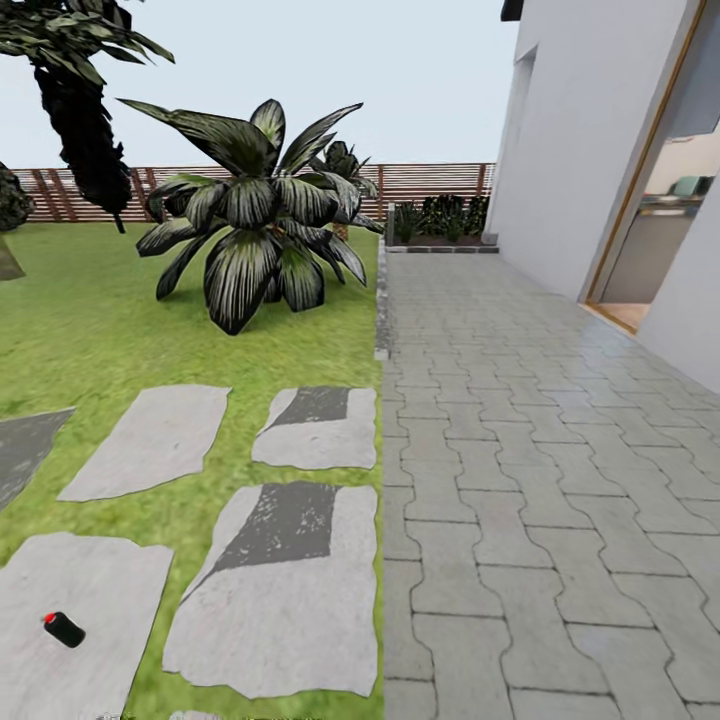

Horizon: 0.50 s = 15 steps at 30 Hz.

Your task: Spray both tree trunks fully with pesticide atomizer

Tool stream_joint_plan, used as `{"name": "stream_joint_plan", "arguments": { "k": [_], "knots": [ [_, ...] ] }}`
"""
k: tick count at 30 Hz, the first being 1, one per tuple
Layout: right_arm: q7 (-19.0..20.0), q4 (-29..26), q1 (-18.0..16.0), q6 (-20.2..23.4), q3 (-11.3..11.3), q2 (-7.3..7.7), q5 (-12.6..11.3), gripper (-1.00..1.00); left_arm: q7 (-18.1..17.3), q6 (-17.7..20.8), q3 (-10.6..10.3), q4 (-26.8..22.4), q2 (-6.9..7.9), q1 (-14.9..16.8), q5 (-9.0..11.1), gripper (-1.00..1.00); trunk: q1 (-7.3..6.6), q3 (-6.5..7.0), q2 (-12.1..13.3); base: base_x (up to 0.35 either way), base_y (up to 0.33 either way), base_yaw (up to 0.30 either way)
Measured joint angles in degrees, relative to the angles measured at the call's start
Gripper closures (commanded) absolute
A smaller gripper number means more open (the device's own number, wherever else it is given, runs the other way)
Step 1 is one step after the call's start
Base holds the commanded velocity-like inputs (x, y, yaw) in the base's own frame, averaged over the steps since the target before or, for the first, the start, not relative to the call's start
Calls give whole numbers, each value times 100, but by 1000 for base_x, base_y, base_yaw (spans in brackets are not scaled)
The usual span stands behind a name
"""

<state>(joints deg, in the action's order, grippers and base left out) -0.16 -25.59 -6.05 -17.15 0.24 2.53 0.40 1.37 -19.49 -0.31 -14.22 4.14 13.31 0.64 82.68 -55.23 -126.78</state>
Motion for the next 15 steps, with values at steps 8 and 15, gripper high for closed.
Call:
{"name": "stream_joint_plan", "arguments": {
  "k": [8,15],
  "knots": [
    [0,0,0,0,0,0,0,-100,0,0,1,0,0,0,0,-100,0,0,0,0,0,277],
    [0,0,0,0,0,0,0,-100,0,0,1,0,0,0,0,-100,0,0,0,0,0,277]
  ]
}}
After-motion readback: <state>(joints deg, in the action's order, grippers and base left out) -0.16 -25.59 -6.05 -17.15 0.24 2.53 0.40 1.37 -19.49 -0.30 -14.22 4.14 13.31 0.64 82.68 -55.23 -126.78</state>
